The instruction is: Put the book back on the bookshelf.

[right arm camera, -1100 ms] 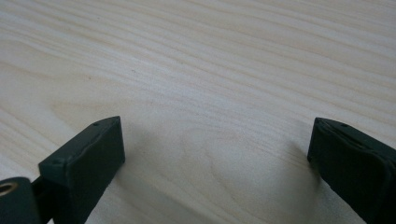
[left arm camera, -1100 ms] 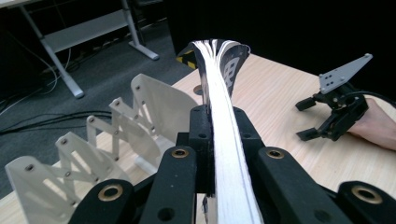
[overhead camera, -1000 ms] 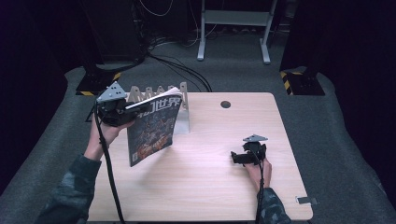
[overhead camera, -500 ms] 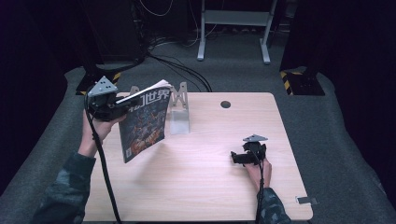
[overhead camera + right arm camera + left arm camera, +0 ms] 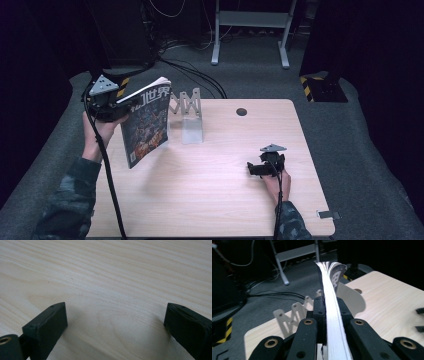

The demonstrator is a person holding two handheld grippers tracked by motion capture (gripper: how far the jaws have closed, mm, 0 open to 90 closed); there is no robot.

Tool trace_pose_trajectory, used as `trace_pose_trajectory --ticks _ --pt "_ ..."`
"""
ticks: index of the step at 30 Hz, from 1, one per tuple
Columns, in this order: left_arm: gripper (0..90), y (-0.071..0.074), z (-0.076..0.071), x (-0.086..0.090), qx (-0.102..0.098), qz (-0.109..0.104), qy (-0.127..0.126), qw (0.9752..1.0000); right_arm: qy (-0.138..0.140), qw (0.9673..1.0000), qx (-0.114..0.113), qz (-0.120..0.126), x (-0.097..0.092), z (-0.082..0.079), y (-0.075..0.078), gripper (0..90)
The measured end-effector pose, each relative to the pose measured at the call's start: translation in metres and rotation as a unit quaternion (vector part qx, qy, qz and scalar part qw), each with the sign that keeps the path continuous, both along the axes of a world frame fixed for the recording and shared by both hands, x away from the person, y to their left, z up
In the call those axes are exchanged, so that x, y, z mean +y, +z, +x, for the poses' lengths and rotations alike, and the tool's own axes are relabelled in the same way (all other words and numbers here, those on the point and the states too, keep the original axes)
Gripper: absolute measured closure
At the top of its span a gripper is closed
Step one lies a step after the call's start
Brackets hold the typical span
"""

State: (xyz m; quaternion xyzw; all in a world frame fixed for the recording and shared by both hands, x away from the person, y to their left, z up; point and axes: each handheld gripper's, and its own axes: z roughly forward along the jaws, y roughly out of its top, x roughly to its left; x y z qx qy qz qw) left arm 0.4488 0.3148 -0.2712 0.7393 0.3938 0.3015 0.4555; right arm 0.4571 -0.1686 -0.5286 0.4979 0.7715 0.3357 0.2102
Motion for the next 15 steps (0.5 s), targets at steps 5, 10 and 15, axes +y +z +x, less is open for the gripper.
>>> trace_pose_trajectory --ticks 5,10,15 --pt "82.2 -0.001 0.002 0.007 0.001 -0.005 0.019 0.9998 0.002 1.0000 0.000 0.000 0.000 0.000 0.000 4.2" --pt "82.2 -0.004 0.005 0.014 0.000 -0.017 0.038 0.9991 0.002 1.0000 0.000 0.000 0.000 0.000 0.000 4.3" --pt "82.3 -0.007 0.010 0.017 -0.001 -0.022 0.050 0.9985 0.002 1.0000 0.000 0.000 0.000 0.000 0.000 4.4"
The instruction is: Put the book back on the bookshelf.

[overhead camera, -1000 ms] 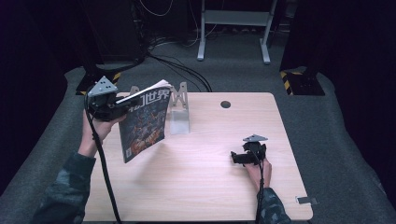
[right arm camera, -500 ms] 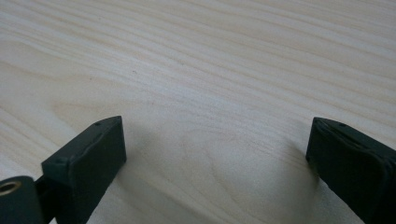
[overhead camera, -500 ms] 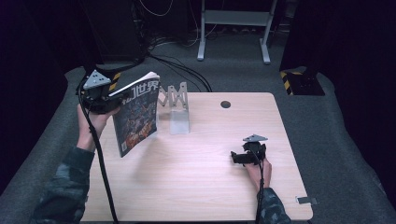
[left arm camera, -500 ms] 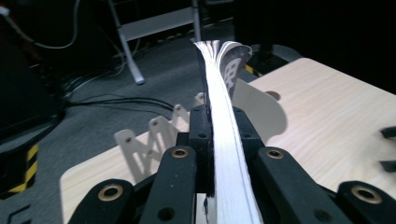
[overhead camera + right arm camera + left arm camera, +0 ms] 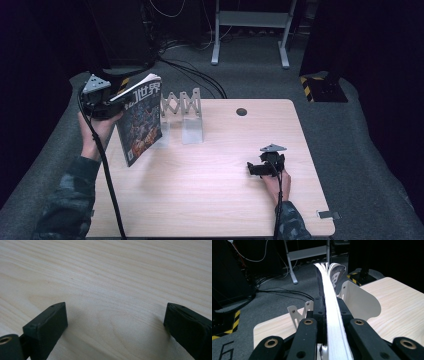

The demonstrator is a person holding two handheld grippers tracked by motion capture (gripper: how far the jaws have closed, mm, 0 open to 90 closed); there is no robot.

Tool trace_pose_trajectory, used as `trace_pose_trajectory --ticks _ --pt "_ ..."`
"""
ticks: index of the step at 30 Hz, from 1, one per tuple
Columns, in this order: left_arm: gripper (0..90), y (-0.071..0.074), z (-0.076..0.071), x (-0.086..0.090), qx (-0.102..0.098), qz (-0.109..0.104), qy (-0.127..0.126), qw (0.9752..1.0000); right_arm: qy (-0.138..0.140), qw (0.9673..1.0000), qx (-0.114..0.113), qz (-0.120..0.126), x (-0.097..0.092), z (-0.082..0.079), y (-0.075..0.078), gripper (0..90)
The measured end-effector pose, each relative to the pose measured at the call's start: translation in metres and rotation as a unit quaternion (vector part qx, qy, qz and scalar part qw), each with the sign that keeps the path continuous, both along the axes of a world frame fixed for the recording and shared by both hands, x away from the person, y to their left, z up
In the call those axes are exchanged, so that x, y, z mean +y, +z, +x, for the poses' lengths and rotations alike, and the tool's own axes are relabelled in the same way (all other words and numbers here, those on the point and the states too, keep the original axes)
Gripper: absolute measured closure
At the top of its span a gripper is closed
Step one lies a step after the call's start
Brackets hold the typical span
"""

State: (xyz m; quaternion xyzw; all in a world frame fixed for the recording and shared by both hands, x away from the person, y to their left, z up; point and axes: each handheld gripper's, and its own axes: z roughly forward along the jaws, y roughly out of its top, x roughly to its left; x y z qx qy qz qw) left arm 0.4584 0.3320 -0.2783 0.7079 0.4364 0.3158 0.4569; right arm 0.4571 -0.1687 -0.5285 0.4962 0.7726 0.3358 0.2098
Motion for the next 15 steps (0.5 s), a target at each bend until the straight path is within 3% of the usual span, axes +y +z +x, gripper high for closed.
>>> trace_pose_trajectory --ticks 15 --pt "82.3 -0.010 0.013 -0.002 -0.018 -0.017 0.028 0.9993 0.001 1.0000 0.000 0.000 0.000 0.000 0.000 4.5"
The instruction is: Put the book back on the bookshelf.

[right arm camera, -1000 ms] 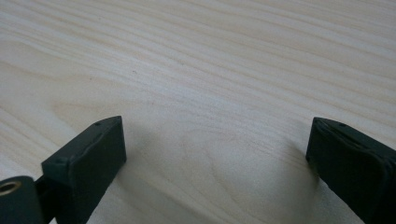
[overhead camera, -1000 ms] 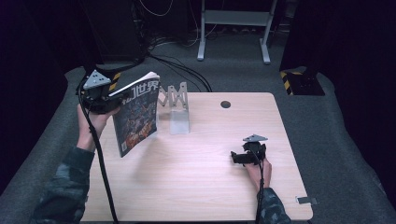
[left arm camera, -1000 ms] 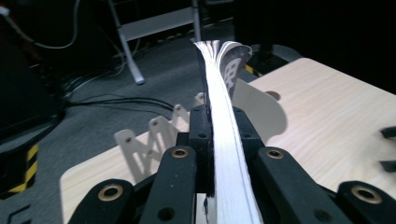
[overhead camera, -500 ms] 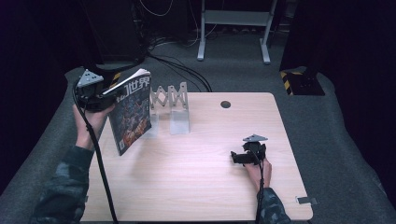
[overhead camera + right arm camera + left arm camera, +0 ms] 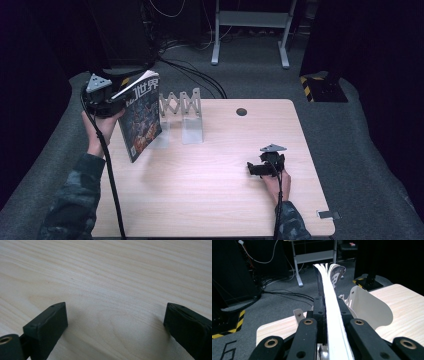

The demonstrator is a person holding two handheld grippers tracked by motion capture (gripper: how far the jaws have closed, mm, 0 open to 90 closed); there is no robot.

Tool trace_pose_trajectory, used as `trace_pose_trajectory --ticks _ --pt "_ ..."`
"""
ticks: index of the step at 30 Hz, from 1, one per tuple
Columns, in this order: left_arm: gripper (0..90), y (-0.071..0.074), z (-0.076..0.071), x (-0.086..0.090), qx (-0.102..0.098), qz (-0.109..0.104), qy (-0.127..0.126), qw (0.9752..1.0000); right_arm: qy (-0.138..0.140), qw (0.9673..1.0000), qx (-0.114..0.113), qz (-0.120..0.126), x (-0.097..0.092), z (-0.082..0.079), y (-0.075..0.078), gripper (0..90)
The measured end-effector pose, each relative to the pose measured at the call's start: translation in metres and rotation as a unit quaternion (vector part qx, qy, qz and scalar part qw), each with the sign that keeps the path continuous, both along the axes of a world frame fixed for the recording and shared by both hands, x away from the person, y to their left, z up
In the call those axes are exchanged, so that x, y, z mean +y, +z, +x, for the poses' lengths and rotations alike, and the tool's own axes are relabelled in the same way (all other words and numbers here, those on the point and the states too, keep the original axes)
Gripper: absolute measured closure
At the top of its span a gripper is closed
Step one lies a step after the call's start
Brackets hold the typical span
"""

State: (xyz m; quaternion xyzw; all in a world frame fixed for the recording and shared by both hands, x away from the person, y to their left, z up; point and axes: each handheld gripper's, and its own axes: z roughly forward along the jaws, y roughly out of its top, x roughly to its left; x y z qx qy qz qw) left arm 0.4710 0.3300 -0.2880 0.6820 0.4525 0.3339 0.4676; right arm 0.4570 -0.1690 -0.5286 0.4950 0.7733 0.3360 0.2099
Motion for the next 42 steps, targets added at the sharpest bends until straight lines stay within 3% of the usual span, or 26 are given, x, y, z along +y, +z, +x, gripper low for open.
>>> trace_pose_trajectory --ticks 16,26,36,42 --pt "82.2 -0.006 0.008 -0.011 -0.015 -0.003 0.013 0.9998 0.001 1.0000 -0.001 0.001 0.000 0.000 0.000 4.9" --pt "82.2 -0.015 0.011 -0.015 -0.035 -0.007 0.032 0.9988 0.001 1.0000 -0.002 0.001 0.000 0.000 0.000 4.9" --pt "82.3 -0.039 0.017 -0.017 -0.062 -0.044 0.059 0.9954 0.002 1.0000 -0.002 0.002 0.000 0.000 0.000 5.1" --pt "82.2 -0.052 0.017 -0.018 -0.095 -0.058 0.080 0.9906 0.002 1.0000 -0.002 0.002 0.000 0.000 0.000 5.3"
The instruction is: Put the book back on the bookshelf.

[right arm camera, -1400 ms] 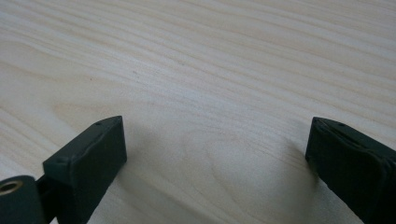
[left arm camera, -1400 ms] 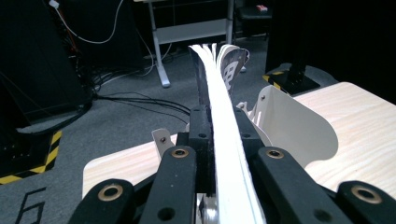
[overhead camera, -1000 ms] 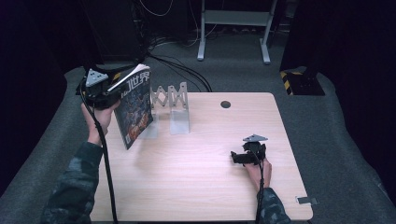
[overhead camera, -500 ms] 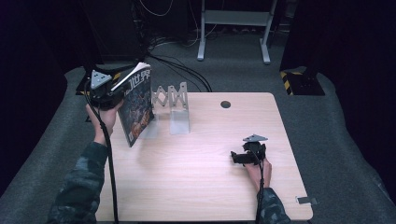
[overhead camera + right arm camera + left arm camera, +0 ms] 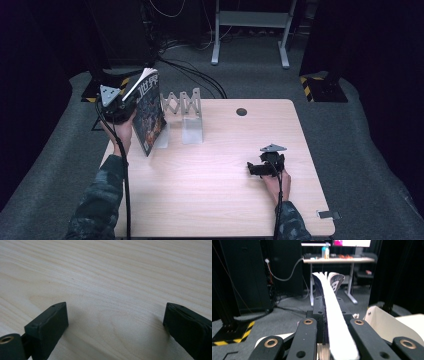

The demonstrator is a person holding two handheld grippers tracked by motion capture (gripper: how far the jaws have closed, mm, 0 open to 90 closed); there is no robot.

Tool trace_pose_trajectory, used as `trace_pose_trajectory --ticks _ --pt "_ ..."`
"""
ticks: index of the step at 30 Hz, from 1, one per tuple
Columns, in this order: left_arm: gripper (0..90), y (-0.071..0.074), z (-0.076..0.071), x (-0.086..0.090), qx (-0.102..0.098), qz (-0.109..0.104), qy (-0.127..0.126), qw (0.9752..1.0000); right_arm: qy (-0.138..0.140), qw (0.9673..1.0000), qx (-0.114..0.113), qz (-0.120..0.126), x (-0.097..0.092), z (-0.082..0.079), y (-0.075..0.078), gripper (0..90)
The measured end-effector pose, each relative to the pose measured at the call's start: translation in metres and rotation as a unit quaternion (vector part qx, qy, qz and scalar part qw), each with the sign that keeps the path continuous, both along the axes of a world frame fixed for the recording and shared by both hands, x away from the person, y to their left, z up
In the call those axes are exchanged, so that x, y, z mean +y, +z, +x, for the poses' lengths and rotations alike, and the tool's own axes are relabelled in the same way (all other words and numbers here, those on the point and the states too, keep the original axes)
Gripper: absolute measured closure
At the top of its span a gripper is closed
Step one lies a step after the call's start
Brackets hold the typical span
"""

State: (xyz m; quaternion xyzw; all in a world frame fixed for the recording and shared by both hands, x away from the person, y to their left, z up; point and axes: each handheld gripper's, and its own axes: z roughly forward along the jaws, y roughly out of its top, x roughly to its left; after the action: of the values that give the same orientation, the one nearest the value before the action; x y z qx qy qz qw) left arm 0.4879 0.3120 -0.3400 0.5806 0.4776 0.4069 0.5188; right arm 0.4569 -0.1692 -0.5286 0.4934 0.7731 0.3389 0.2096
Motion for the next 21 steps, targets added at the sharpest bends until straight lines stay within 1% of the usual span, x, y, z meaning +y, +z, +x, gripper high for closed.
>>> trace_pose_trajectory --ticks 1,2,3,5,6,7,9,10,12,14,15,16,19,20,21 --pt "82.2 -0.006 0.000 0.000 -0.010 -0.003 0.006 0.9999 0.000 1.0000 0.000 0.000 0.000 0.000 0.000 5.3" --pt "82.2 -0.006 0.000 0.000 -0.010 -0.003 0.006 0.9999 0.000 1.0000 0.000 0.000 0.000 0.000 0.000 5.3" --pt "82.2 -0.010 0.000 0.000 -0.009 0.001 0.010 0.9999 0.000 1.0000 0.000 0.000 0.000 0.000 0.000 5.4" --pt "82.1 -0.016 0.001 0.002 -0.011 -0.003 0.016 0.9998 0.000 1.0000 0.000 0.000 0.000 0.000 0.000 5.4" --pt "82.0 -0.017 0.000 0.004 -0.013 0.000 0.021 0.9997 0.000 1.0000 0.000 0.000 0.000 0.000 0.000 5.5" --pt "82.0 -0.018 -0.001 0.005 -0.012 -0.001 0.025 0.9996 0.000 1.0000 0.000 0.000 0.000 0.000 0.000 5.5" --pt "81.5 -0.020 -0.003 0.009 -0.009 0.005 0.036 0.9993 0.000 1.0000 0.000 0.000 0.000 0.000 0.000 5.6" --pt "81.5 -0.020 -0.004 0.011 -0.005 0.007 0.041 0.9991 0.000 1.0000 0.000 0.000 0.000 0.000 0.000 5.6" --pt "79.8 -0.021 -0.006 0.017 0.004 0.006 0.051 0.9987 0.000 1.0000 -0.001 0.000 0.000 0.000 0.000 5.7" --pt "78.8 -0.022 -0.006 0.021 0.011 0.009 0.054 0.9985 0.000 1.0000 0.000 0.000 0.000 0.000 0.000 5.7" --pt "77.2 -0.022 -0.007 0.022 0.011 0.009 0.056 0.9983 0.000 1.0000 -0.001 0.001 0.000 0.000 0.000 5.7" --pt "73.5 -0.022 -0.007 0.022 0.018 0.012 0.057 0.9981 0.000 1.0000 -0.001 0.001 0.000 0.000 0.000 5.8" --pt "58.2 -0.019 -0.008 0.022 0.028 0.018 0.051 0.9981 0.000 1.0000 0.000 0.000 0.000 0.000 0.000 5.8" --pt "52.4 -0.018 -0.009 0.021 0.028 0.018 0.051 0.9981 0.000 1.0000 -0.001 0.001 0.000 0.000 0.000 5.9" --pt "42.3 -0.017 -0.011 0.021 0.029 0.022 0.052 0.9979 0.000 1.0000 0.000 0.000 0.000 0.000 0.000 5.8"
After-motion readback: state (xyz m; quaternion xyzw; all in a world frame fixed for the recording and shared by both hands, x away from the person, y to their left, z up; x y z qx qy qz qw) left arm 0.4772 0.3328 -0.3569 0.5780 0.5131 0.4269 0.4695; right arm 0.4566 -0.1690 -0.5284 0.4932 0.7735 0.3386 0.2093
